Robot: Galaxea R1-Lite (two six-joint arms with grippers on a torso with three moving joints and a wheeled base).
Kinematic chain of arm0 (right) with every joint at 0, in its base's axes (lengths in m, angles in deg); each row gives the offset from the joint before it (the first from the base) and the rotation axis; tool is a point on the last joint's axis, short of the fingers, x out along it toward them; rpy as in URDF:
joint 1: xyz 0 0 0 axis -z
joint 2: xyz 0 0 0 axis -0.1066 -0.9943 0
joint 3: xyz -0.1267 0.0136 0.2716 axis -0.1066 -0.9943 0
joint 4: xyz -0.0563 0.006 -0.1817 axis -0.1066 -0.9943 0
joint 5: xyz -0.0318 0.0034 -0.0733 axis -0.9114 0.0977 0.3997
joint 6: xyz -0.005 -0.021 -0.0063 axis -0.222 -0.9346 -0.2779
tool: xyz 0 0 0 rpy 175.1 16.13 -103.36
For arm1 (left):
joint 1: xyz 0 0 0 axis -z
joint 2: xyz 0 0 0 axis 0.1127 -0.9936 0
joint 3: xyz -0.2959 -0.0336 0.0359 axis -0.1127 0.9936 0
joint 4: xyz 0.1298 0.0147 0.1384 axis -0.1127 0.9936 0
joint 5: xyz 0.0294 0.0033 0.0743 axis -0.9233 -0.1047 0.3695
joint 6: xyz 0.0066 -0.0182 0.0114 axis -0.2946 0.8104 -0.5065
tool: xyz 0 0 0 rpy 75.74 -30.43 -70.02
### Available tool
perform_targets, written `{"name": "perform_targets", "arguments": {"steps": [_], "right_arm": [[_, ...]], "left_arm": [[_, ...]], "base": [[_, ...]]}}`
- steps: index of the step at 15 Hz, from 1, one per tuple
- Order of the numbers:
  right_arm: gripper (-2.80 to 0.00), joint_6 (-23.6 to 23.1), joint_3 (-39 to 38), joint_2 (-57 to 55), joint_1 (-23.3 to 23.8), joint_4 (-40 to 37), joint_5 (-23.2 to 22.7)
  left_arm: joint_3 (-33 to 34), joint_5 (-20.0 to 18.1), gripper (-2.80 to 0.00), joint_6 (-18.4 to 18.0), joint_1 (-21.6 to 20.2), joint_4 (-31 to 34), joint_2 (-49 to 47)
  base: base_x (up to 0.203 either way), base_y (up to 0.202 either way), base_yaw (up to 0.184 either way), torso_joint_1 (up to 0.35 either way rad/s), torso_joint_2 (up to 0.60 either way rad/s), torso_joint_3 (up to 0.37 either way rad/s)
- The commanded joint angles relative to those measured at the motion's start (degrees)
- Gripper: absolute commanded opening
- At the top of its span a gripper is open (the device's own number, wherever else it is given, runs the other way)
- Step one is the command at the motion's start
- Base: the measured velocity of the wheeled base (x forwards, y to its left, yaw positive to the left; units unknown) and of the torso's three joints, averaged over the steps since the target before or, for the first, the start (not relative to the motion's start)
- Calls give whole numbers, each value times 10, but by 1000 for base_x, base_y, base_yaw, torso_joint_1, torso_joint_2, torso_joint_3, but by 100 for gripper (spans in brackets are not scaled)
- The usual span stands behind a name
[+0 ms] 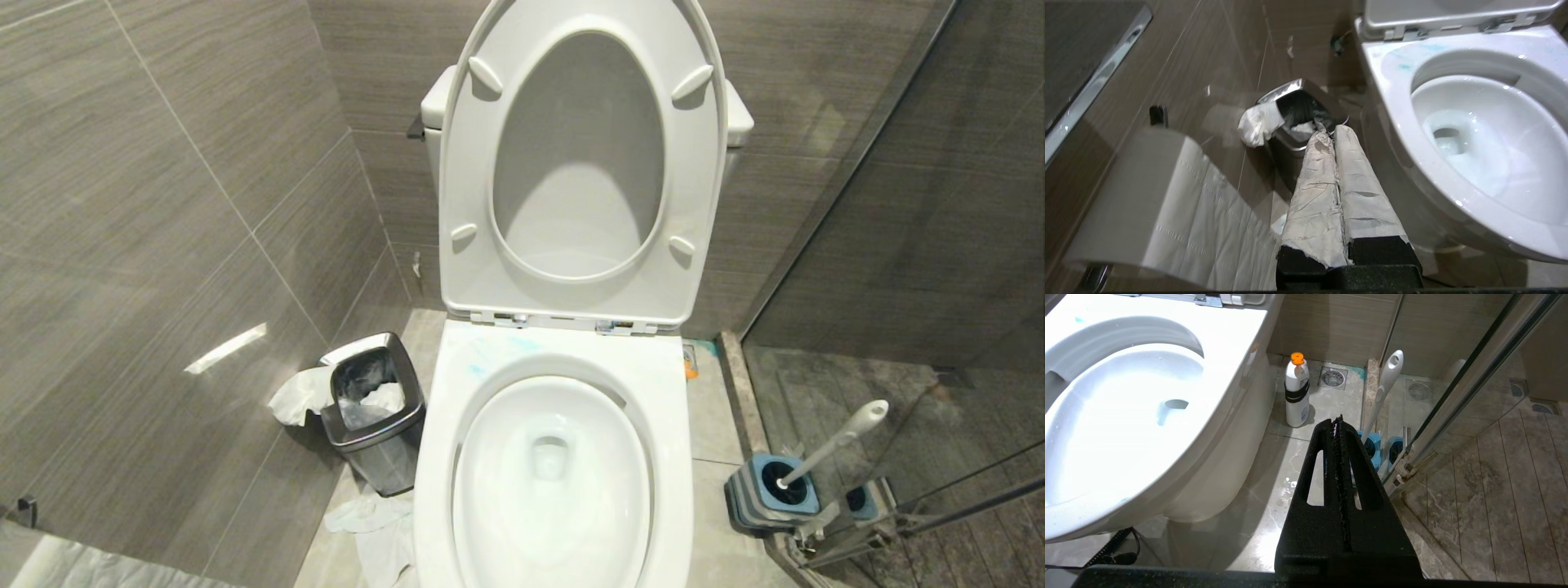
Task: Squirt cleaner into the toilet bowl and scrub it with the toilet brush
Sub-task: Pour in the cleaning agent
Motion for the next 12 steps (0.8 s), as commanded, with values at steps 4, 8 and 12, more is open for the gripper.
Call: {"name": "perform_targets", "arguments": {"steps": [4,8,12], "right_arm": [[-280,0,0,0,0,0,0],[-280,0,0,0,0,0,0],[-280,1,0,0,0,0,0]], "left_arm": [[1,32,-280,23,0,25,-1],[-1,44,-280,12,0,59,-1],[-1,47,-280,28,0,58,-1]], "base": [[0,0,0,0,0,0],[0,0,0,0,0,0],[0,0,0,0,0,0]]}}
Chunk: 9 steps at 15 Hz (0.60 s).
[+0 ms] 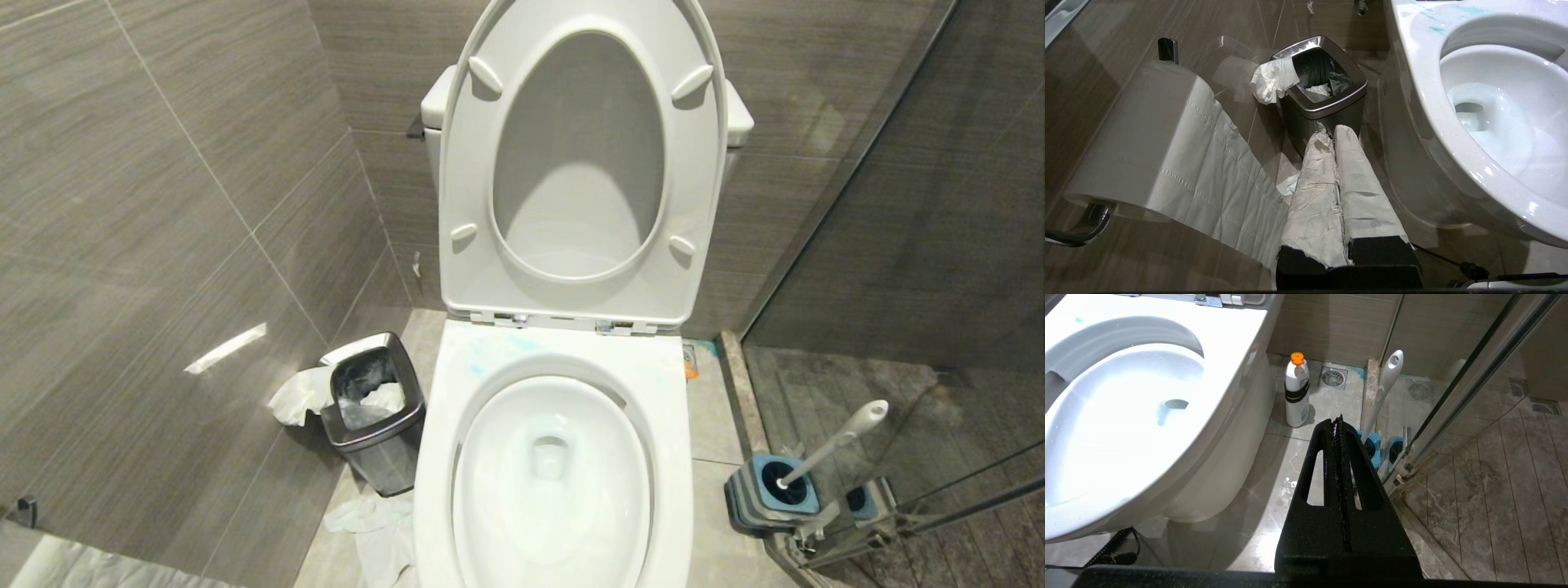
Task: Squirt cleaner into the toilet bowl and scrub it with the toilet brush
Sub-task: Pour in the cleaning agent
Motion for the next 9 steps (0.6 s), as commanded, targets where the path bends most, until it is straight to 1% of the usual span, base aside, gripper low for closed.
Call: {"name": "perform_targets", "arguments": {"steps": [1,3,9], "right_arm": [[-280,0,0,0,0,0,0],[-280,0,0,0,0,0,0],[-280,0,0,0,0,0,0]], "left_arm": [[1,0,-280,17,0,-2,0],[1,3,-280,32,0,-2,0],[1,4,-280,34,0,-2,0]], "base": [[0,0,0,0,0,0],[0,0,0,0,0,0],[0,0,0,0,0,0]]}}
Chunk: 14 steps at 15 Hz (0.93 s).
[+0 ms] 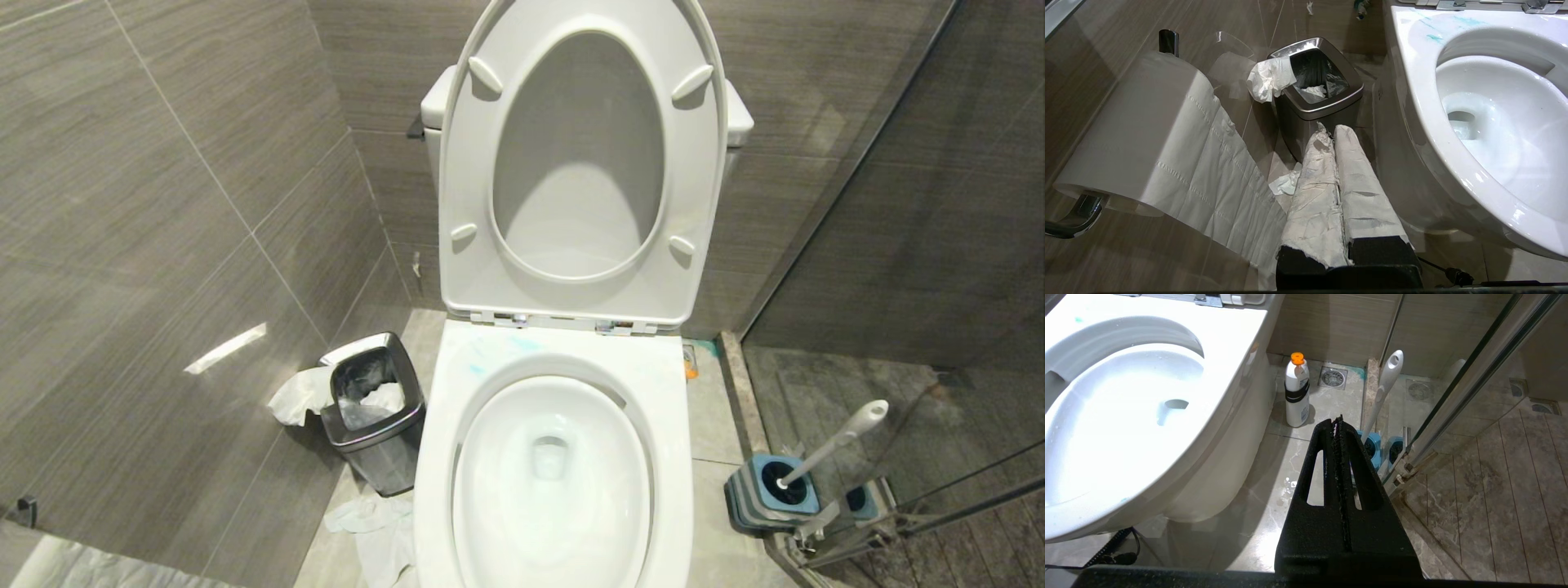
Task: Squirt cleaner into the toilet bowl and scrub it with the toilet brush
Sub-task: Pour in the cleaning agent
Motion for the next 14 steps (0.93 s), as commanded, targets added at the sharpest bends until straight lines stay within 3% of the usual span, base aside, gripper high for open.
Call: {"name": "perform_targets", "arguments": {"steps": [1,14], "right_arm": [[-280,0,0,0,0,0,0],[-280,-1,0,0,0,1,-1]], "left_arm": [[0,0,-280,0,0,0,0],[0,0,-280,0,0,0,0]], "base": [[0,0,0,0,0,0],[0,0,0,0,0,0]]}}
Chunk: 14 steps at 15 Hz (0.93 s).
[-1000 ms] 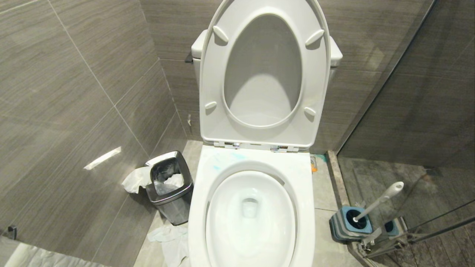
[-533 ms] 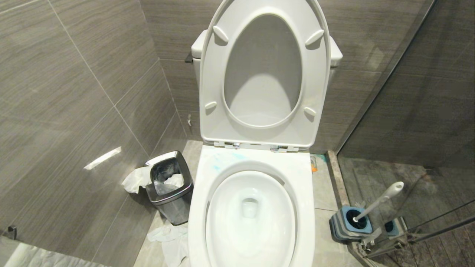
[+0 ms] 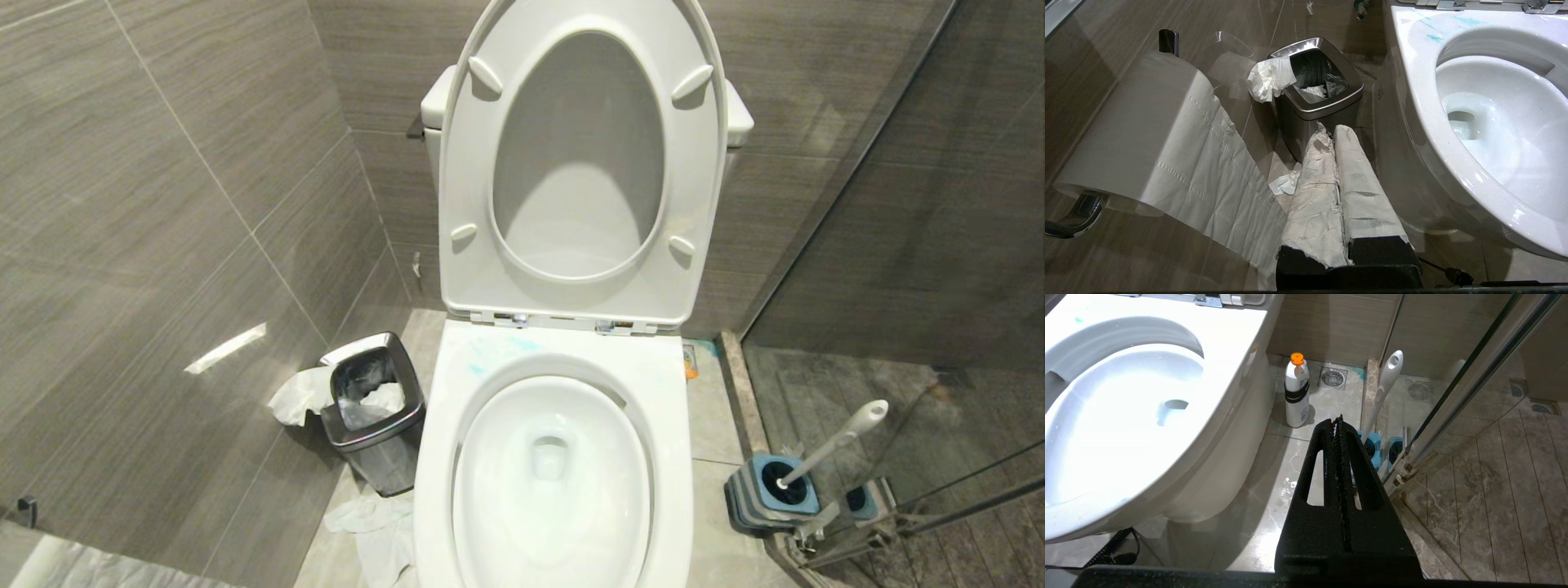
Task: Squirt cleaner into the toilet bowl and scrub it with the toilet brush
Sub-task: Pour in the cleaning agent
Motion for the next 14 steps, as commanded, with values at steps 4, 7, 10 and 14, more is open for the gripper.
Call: {"name": "perform_targets", "arguments": {"steps": [4,7,10,14], "right_arm": [[-280,-2,0,0,0,0,-2],[-280,-3,0,0,0,0,-4],[-280,-3,0,0,0,0,-4],[-280,-5,0,0,0,0,-5]], "left_arm": [[0,0,-280,-4,0,0,0],[0,0,-280,-4,0,0,0],[-1,0,-280,-5,0,3,0],[-1,0,-280,-5,0,3,0]], "base": [[0,0,0,0,0,0],[0,0,0,0,0,0],[0,0,0,1,0,-9],[0,0,0,2,0,-153]]}}
